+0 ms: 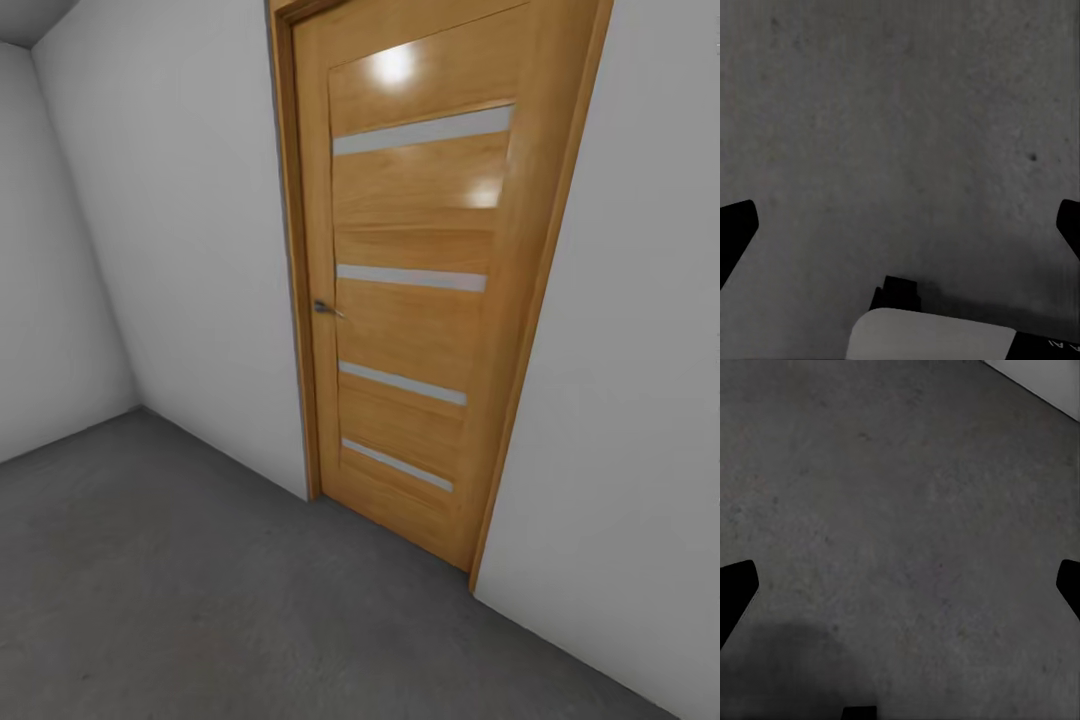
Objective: Move the two storage containers from the living room to the garage. In the garage, place one container on the floor and stack the other container on top of it (either order is fine).
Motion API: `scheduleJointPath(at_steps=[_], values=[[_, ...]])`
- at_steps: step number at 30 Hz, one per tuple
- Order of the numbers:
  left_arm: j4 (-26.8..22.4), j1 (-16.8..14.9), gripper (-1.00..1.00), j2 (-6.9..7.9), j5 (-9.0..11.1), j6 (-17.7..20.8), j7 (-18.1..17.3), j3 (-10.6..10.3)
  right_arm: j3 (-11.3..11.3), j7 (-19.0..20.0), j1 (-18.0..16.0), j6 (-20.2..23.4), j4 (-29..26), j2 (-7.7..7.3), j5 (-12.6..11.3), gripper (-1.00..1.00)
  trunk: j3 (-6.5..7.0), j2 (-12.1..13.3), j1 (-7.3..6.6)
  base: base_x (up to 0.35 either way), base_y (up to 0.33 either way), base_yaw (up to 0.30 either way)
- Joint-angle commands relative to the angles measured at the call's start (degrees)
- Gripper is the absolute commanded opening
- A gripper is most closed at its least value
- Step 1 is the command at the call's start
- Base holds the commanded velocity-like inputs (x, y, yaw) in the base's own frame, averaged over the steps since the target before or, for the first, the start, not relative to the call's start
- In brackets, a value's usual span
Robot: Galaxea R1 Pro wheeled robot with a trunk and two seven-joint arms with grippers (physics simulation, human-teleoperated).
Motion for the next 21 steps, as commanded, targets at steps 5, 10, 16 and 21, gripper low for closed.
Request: scheduleJointPath(at_steps=[5,10,16,21], values=[[-0.20,0.04,1.00,-0.05,-0.04,0.39,0.04,0.14,-0.01,0.05,-0.03,-0.09,0.02,0.00,0.01,1.00,-0.05,-0.03,0.03,0.278,0.219,-0.267],[-0.20,0.04,1.00,-0.08,-0.04,0.39,0.04,0.14,-0.01,0.05,-0.03,-0.09,0.02,0.00,0.00,1.00,-0.05,-0.03,0.03,0.277,0.219,-0.231],[-0.20,0.04,1.00,-0.11,-0.04,0.39,0.04,0.14,-0.01,0.05,-0.03,-0.09,0.00,0.00,0.00,1.00,-0.05,-0.03,0.03,0.276,0.221,-0.053],[-0.20,0.04,1.00,-0.10,-0.04,0.39,0.04,0.14,-0.03,0.05,-0.03,-0.09,0.00,0.00,-0.03,1.00,-0.05,-0.03,0.03,0.274,0.222,-0.003]])
